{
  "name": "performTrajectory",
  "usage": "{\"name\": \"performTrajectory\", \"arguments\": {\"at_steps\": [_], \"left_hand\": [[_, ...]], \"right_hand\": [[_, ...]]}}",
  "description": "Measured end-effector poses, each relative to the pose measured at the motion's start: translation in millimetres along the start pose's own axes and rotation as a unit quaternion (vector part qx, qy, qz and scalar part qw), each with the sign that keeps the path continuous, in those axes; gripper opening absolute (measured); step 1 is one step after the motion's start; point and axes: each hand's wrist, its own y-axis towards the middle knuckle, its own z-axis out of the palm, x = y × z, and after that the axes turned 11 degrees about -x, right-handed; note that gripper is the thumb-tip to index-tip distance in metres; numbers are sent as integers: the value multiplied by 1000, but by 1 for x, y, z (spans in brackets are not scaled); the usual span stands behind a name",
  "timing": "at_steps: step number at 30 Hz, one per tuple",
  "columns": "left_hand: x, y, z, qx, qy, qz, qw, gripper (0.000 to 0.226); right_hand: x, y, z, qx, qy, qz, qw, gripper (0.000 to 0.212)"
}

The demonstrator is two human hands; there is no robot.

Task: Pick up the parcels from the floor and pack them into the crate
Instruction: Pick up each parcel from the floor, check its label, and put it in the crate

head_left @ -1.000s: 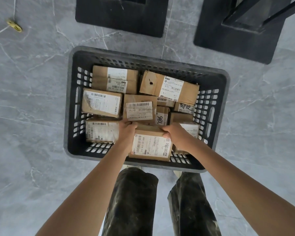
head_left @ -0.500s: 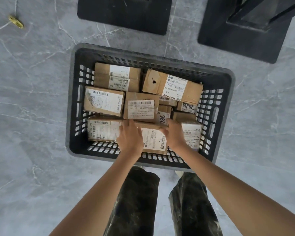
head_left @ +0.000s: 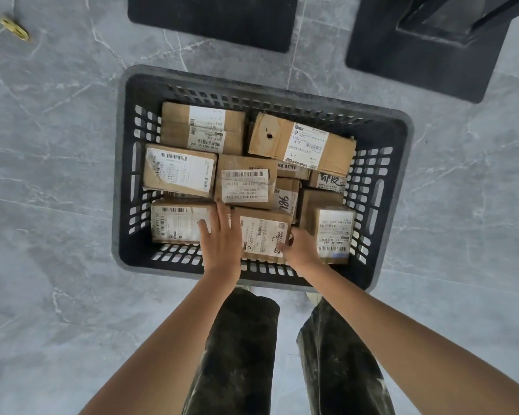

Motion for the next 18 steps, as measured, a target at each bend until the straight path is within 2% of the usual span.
{"name": "performTrajectory", "arguments": {"at_steps": [4, 9, 10, 12, 13, 14, 16, 18], "left_hand": [[11, 4, 5, 4, 37, 45, 998, 96], [16, 1, 10, 18, 78, 79, 994, 95], [16, 1, 7, 19, 84, 75, 993, 94], [14, 3, 2, 13, 82, 69, 994, 90], [12, 5, -2, 1, 73, 66, 995, 86], [9, 8, -6, -15, 60, 70, 996, 83], [4, 15, -12, -30, 26, 106, 994, 81], [-2, 21, -15, -14, 10, 166, 986, 84]], "right_hand": [[-5, -6, 11, -58, -27, -52, 997, 18], [-9, 1, -3, -35, -39, -100, 994, 21], [-10, 2, -12, -63, -27, -103, 992, 20], [-16, 7, -32, -181, -61, -120, 974, 22], [-22, 10, -43, -226, -121, -130, 958, 29], [-30, 15, -51, -236, -182, -127, 946, 42], [-42, 23, -61, -178, -284, -104, 936, 67], [-50, 33, -62, -114, -330, -105, 931, 77]]}}
